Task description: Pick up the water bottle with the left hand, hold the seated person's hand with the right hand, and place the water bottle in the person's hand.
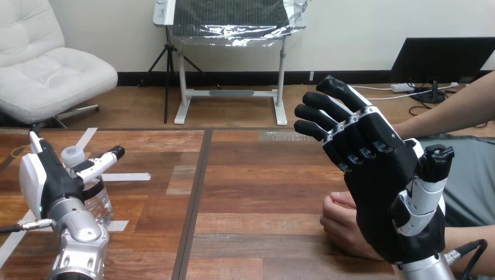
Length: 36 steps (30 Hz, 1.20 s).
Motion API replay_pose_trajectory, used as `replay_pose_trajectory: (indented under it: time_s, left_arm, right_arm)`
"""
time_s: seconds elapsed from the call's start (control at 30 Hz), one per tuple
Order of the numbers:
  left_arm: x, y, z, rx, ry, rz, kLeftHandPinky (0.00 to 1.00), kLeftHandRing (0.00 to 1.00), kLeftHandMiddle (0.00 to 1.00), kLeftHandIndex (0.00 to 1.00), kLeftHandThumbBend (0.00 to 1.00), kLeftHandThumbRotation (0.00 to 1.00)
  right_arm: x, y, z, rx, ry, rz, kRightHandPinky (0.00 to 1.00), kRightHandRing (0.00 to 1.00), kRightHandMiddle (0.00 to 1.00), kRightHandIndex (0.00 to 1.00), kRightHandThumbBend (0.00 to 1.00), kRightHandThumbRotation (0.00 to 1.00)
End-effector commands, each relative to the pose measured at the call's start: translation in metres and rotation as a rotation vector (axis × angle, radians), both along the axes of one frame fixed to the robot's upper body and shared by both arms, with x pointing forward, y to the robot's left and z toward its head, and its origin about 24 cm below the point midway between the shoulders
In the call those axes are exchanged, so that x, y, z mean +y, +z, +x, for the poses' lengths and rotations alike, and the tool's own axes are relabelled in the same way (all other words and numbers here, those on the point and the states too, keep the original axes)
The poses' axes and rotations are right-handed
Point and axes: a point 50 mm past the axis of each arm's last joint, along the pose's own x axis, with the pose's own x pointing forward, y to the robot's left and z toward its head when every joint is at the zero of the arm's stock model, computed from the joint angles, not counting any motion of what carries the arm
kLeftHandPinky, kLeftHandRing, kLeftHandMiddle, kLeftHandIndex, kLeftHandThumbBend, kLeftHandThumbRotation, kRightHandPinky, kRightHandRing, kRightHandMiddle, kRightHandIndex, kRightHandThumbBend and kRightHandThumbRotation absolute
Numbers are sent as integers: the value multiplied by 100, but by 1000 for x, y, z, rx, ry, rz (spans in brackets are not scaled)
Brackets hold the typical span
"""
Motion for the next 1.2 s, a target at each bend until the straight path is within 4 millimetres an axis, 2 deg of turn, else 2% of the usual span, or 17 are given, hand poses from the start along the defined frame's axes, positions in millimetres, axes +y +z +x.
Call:
replay_pose_trajectory:
  time_s: [0.0, 0.27, 0.67, 0.87, 1.07, 1.17]
  left_arm:
    - [-2, 17, 13, -45, -23, 23, 100, 100, 100, 100, 99, 19]
    - [-3, 16, 13, -57, -30, -18, 100, 100, 100, 100, 97, 19]
    - [-5, 18, 14, -77, -48, -112, 90, 99, 100, 100, 95, 14]
    - [-6, 21, 15, -64, -68, -123, 81, 94, 98, 98, 93, 8]
    - [-7, 23, 16, -46, -70, -137, 76, 88, 92, 93, 90, 2]
    - [-8, 25, 16, -17, -79, -117, 67, 81, 86, 88, 91, 1]
  right_arm:
    - [1, 16, 5, -85, 2, 10, 82, 83, 84, 85, 74, 100]
    - [1, 16, 5, -83, 1, 13, 82, 83, 83, 85, 74, 100]
    - [0, 15, 5, -85, 6, 15, 82, 83, 83, 85, 74, 100]
    - [1, 16, 5, -85, 1, 13, 81, 82, 83, 85, 74, 100]
    - [0, 16, 5, -83, 3, 14, 81, 82, 83, 85, 74, 100]
    - [0, 16, 5, -85, 3, 12, 80, 83, 83, 85, 74, 100]
